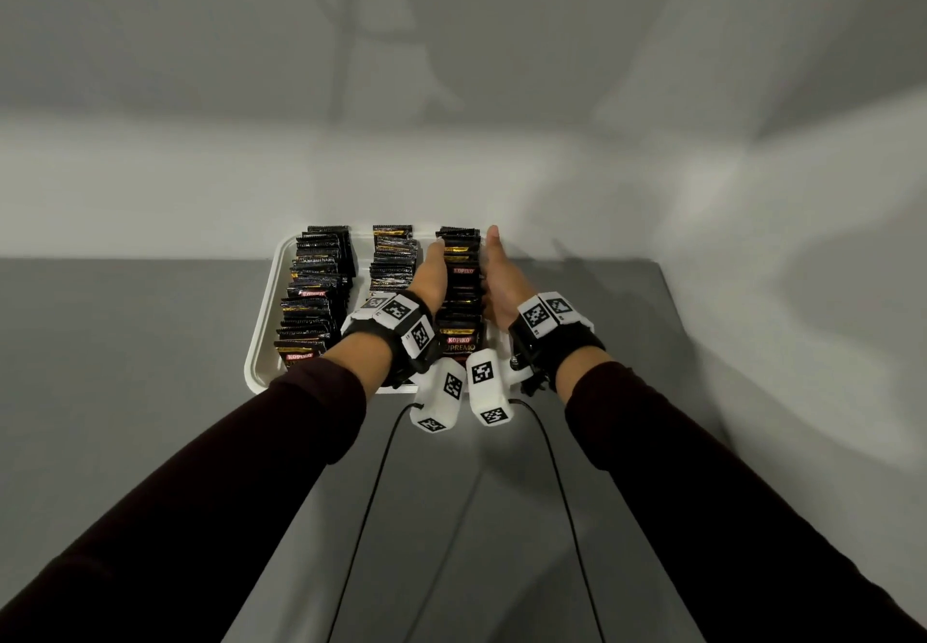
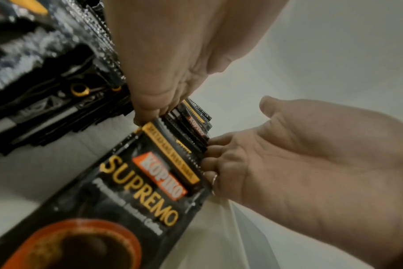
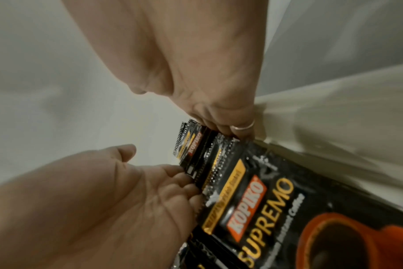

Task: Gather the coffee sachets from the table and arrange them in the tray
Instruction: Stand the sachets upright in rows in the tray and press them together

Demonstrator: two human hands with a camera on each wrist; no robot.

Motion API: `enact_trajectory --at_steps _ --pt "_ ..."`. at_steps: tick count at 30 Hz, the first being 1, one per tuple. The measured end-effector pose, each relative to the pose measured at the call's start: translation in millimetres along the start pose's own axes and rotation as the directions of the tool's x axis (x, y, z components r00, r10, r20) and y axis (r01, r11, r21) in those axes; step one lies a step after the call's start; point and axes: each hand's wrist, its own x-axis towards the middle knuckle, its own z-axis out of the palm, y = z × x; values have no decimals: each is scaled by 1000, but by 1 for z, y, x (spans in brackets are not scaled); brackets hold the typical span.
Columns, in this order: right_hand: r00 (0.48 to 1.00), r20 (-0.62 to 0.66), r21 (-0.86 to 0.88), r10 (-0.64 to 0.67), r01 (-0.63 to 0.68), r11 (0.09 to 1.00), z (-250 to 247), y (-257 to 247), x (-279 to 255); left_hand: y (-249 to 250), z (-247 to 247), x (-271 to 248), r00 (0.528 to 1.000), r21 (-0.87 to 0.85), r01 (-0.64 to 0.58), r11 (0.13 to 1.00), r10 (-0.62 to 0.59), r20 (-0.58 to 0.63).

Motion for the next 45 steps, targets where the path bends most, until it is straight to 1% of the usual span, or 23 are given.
enact_trajectory --at_steps 3,5,11,13,15,20,23,26,28,31,35,36,38,39,42,45 --pt "1000 11 28 -1 1 1000 -2 -1 -4 -5 -3 0 998 -8 11 1000 -11 66" --pt "1000 26 30 -5 5 1000 -3 -1 -6 -6 -4 0 996 -1 22 1000 -22 86" --pt "996 86 24 -1 -1 1000 -5 -10 0 5 -2 6 1000 17 4 1000 -5 25" --pt "997 78 34 4 -6 999 -7 -11 3 7 -2 7 1000 14 4 1000 -4 29" --pt "995 95 42 3 -7 999 -8 -11 4 8 -2 8 1000 25 1 1000 -2 32" --pt "988 141 -18 59 -57 998 -15 -15 3 7 -4 8 998 46 -3 999 0 62" --pt "990 126 -24 60 -57 998 -12 -17 2 8 -4 10 999 32 10 999 -12 52" --pt "995 92 -40 38 -34 999 -8 -20 7 11 -1 14 999 63 17 998 -19 29" --pt "996 85 -37 41 -38 999 -7 -23 8 14 0 15 999 34 36 999 -37 34" --pt "992 112 12 59 -61 998 -6 -26 7 16 1 17 997 -10 50 999 -49 53" --pt "988 145 26 46 -50 998 -5 -27 4 16 -5 27 1000 46 26 999 -26 11" --pt "988 149 25 39 -43 999 -5 -28 4 16 -5 28 1000 60 13 998 -14 18" --pt "987 157 21 30 -34 999 -5 -29 4 16 -4 25 999 74 29 997 -32 36" --pt "987 159 17 33 -36 999 -4 -29 4 17 -4 25 999 75 37 997 -40 36" --pt "989 139 15 51 -54 998 -5 -29 6 18 -3 24 999 76 5 997 -8 39" --pt "990 127 20 53 -56 998 -4 -26 7 16 -1 21 998 49 33 998 -35 56"
